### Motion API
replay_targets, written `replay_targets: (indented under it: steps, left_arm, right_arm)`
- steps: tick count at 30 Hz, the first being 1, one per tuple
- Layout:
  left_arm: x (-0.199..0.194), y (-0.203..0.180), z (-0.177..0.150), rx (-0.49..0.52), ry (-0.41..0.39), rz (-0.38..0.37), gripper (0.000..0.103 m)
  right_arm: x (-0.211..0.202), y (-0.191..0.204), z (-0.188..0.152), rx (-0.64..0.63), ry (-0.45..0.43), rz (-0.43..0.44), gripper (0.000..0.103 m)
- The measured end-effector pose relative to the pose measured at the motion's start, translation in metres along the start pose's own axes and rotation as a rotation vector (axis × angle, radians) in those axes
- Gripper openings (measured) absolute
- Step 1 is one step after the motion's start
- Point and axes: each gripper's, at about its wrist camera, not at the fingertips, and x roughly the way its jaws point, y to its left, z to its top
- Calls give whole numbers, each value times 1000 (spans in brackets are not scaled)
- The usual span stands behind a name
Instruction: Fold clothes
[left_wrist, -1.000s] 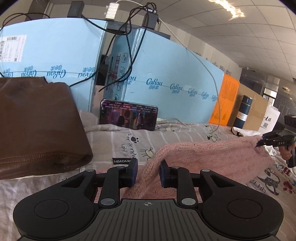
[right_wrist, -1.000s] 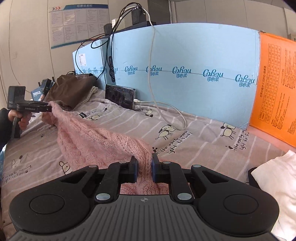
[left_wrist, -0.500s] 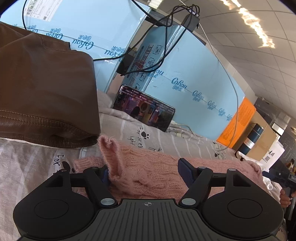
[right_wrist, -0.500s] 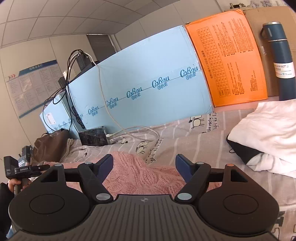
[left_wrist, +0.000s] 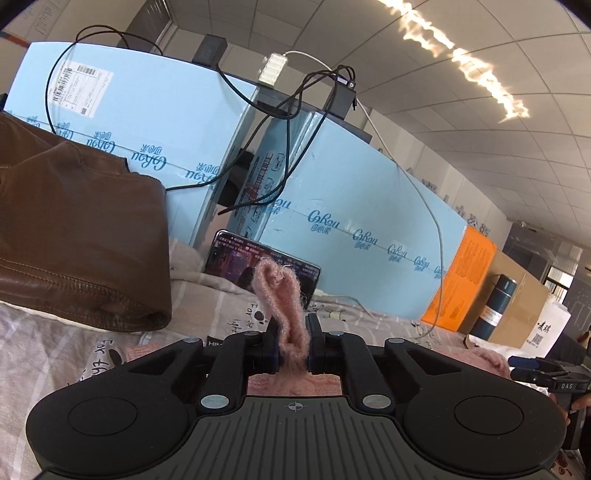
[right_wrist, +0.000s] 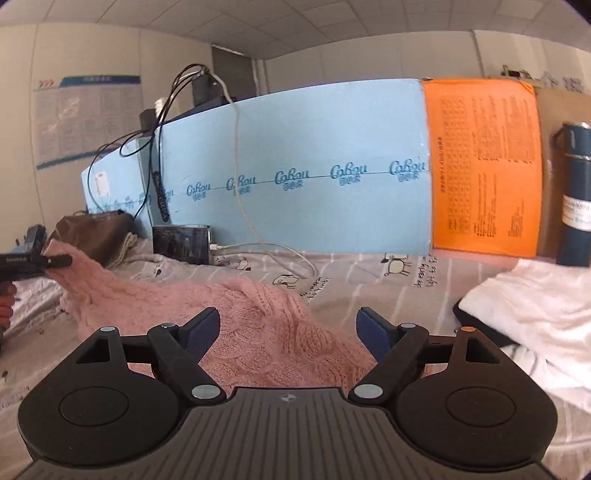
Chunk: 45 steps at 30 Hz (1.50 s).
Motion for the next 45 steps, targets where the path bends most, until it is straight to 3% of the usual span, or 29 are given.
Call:
replay_targets:
  steps: [3, 7, 9, 10, 11, 16, 18, 20, 24, 27, 29, 32, 34, 37, 40, 45]
  left_arm:
    - [-1, -1, -4, -7, -5, 21, 11]
    - [-6, -3, -4, 1, -26, 26, 11]
    - [-9, -3, -5, 6, -35, 31, 11]
    - [-10, -3, -6, 8, -40, 28, 11]
    - [-12, -3, -6, 9, -46, 22, 11]
    - [-29, -6, -4, -4, -122, -16, 11]
    - [-33, -4, -5, -19, -134, 6, 11]
    - [-36, -1, -5, -33, -138, 43, 11]
    - [-26, 2, -6, -24, -85, 130, 11]
    - [-13, 0, -8, 36, -39, 179, 11]
    - [-5, 3, -8, 32, -5, 195, 11]
    - [4, 14, -9, -16, 53, 223, 12]
    - [5, 20, -11, -50, 69, 232, 12]
    - [4, 23, -12, -76, 67, 229, 12]
    - [4, 23, -12, -76, 69, 225, 12]
    - [3, 24, -10, -87, 60, 232, 12]
  right_arm:
    - [32, 11, 18, -150, 88, 104, 80]
    - [71, 4, 31, -133, 170, 168, 77]
    - [80, 0, 31, -82, 210, 222, 50]
    - [79, 1, 30, -93, 220, 246, 24]
    - [78, 3, 30, -108, 228, 270, 20]
    - [44, -1, 39, -69, 225, 442, 14]
    - [28, -5, 49, -17, 216, 575, 14]
    - [29, -10, 53, 23, 251, 634, 14]
    - [62, -14, 51, 26, 382, 530, 15]
    - [87, -16, 46, 6, 412, 450, 21]
    - [98, -20, 43, 9, 410, 407, 40]
    - [97, -22, 45, 9, 354, 333, 64]
    - [81, -22, 47, 11, 280, 283, 66]
    - [44, -21, 46, 41, 127, 222, 83]
    - [7, -19, 31, 92, 40, 149, 84]
    - [-12, -24, -2, 144, 72, 24, 84]
